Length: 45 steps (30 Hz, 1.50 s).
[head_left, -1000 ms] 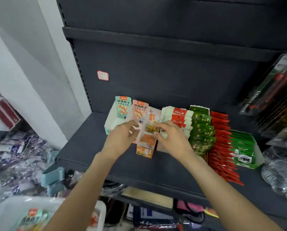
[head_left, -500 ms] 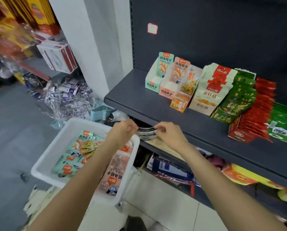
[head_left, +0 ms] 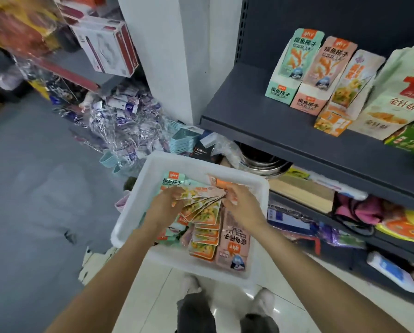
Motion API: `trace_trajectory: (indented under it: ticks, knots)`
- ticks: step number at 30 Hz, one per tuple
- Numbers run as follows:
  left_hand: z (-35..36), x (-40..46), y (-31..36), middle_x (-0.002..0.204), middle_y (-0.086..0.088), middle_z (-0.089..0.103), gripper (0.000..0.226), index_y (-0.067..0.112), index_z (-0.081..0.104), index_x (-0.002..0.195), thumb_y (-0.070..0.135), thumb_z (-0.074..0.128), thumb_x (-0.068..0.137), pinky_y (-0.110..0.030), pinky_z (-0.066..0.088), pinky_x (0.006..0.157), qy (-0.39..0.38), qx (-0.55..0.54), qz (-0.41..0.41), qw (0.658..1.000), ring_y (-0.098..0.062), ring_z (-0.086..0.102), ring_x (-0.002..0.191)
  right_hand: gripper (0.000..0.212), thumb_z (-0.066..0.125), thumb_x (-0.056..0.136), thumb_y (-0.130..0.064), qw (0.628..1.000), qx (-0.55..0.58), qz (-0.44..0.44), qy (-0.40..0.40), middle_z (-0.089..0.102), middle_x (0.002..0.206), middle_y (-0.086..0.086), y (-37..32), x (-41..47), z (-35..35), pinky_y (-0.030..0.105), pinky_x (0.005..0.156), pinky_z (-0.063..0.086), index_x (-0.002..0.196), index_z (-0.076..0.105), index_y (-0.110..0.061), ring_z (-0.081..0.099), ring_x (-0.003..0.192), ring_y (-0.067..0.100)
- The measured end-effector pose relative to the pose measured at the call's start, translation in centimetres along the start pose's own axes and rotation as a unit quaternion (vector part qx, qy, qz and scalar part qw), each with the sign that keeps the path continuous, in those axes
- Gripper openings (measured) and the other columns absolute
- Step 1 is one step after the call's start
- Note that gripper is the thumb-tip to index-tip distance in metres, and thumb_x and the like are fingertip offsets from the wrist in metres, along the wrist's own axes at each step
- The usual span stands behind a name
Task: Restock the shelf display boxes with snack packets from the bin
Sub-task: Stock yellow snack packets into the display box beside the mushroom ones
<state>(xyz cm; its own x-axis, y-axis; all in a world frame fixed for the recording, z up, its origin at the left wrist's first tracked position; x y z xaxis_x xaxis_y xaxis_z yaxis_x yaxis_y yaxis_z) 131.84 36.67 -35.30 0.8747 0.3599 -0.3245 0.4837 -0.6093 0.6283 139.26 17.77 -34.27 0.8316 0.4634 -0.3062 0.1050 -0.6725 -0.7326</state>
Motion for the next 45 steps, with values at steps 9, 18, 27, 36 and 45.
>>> trace_trajectory:
  ticks: [9,18,27,36,45]
  knots:
    - [1.3,4.5,-4.6,0.154,-0.002,0.024,0.059,0.017,0.029,0.146,0.025,0.054,0.094,-0.037,0.026,0.113,-0.15,0.119,0.095,0.977,-0.024,0.024,0.141,0.065,0.051,0.095,-0.031,0.988,-0.093,0.086,-0.082,0.008,0.159,-0.003,1.2,2.9,7.2,0.033,0.116,0.013,0.151,0.018,-0.024,0.009,0.145,0.017]
    - [2.3,5.7,-4.8,0.134,-0.003,0.048,0.035,0.023,0.056,0.127,0.033,0.051,0.094,-0.038,0.031,0.105,-0.11,0.188,0.137,0.966,-0.025,0.042,0.124,0.054,0.048,0.096,-0.025,0.985,-0.15,0.081,0.001,0.017,0.157,-0.002,1.9,2.4,6.9,0.038,0.116,0.022,0.147,0.031,-0.024,0.018,0.143,0.02]
    - [2.4,6.5,-4.0,0.12,-0.013,0.05,0.044,0.018,0.048,0.122,0.022,0.068,0.082,-0.036,0.044,0.088,-0.139,0.146,0.1,0.974,-0.029,0.049,0.104,0.047,0.047,0.094,-0.01,0.95,-0.262,0.132,0.104,0.045,0.132,0.007,3.0,4.2,3.8,0.038,0.106,0.031,0.14,0.042,-0.02,0.037,0.125,0.025]
    - [-0.6,6.0,-5.7,0.097,-0.003,0.069,0.023,0.011,0.064,0.106,0.019,0.068,0.085,-0.021,0.051,0.073,-0.078,-0.143,-0.006,0.987,-0.014,0.063,0.081,0.03,0.054,0.093,-0.009,0.974,-0.168,0.112,0.105,0.057,0.123,0.003,3.5,4.1,4.0,0.034,0.1,0.04,0.12,0.065,-0.016,0.047,0.117,0.022]
    - [2.2,6.4,-3.8,0.101,-0.002,0.066,0.021,0.012,0.06,0.107,0.017,0.065,0.087,-0.022,0.048,0.075,-0.226,-0.088,0.019,0.97,-0.017,0.062,0.09,0.033,0.063,0.085,-0.007,0.992,-0.012,0.099,0.072,0.025,0.15,0.002,2.1,2.3,6.1,0.007,0.096,0.015,0.114,0.067,-0.021,0.023,0.139,0.02]
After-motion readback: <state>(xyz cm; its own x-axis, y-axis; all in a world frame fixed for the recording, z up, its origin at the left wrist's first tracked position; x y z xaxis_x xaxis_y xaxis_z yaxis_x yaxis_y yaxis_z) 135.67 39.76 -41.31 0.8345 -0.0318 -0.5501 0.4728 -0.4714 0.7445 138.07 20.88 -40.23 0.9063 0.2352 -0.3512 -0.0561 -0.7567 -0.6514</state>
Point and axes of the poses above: each hand's wrist, its own x-axis towards the middle knuckle, its own z-axis out of the palm, y = z × x, the point moved 5 cm from there along x, towards the middle knuckle
